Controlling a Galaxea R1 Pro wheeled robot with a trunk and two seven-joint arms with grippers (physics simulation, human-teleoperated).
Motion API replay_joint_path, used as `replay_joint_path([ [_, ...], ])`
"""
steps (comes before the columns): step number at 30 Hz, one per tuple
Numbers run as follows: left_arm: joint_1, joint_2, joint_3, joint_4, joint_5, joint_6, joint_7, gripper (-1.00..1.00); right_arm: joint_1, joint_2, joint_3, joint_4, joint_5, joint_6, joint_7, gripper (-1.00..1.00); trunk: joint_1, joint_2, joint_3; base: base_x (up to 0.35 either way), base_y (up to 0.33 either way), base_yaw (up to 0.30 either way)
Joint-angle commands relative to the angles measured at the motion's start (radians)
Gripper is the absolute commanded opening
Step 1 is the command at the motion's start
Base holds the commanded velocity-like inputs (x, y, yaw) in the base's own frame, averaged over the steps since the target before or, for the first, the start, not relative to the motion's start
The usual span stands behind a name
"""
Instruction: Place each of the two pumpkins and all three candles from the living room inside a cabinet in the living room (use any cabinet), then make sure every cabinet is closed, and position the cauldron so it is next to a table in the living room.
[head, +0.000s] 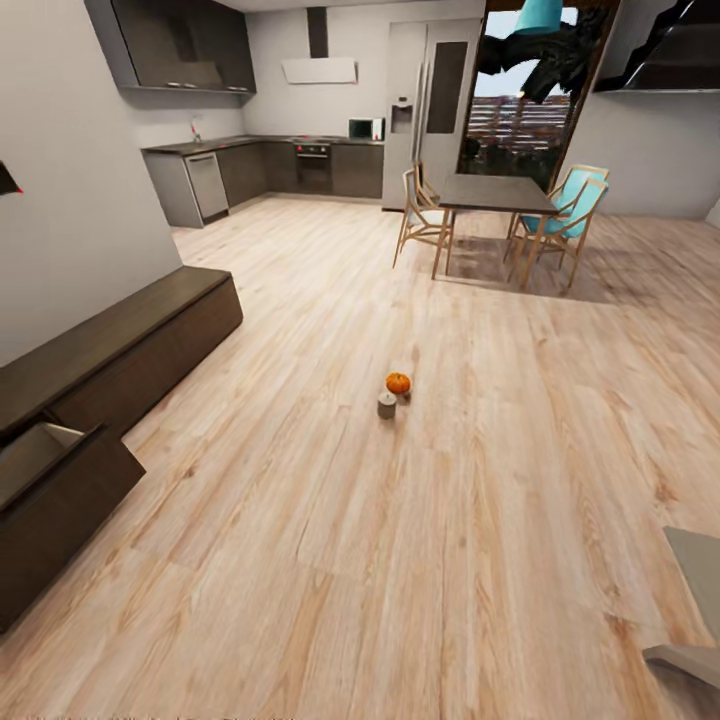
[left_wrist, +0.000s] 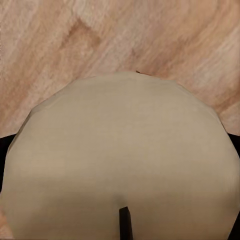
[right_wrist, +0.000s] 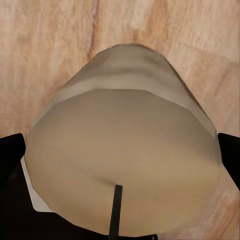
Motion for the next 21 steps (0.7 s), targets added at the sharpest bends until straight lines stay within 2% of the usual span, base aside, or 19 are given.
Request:
replay_joint_path([
  [1, 0.0, 0.0, 0.0, 0.0, 0.0, 0.0, 0.0, -1.0, 0.0, 0.0, 0.0, 0.0, 0.0, 0.0, 0.0, -1.0, 0.0, 0.0, -0.001, 0.015, 0.0, 0.189],
  [9, 0.0, 0.0, 0.0, 0.0, 0.0, -0.002, 0.0, -1.0, 0.0, 0.0, 0.0, 0.0, 0.0, 0.0, 0.0, -1.0, 0.0, 0.0, -0.009, 0.002, 0.0, 0.226],
  [21, 0.0, 0.0, 0.0, 0.0, 0.0, -0.001, 0.0, -1.0, 0.0, 0.0, 0.0, 0.0, 0.0, 0.0, 0.0, -1.0, 0.0, 0.0, -0.011, 0.0, 0.0, 0.28],
])
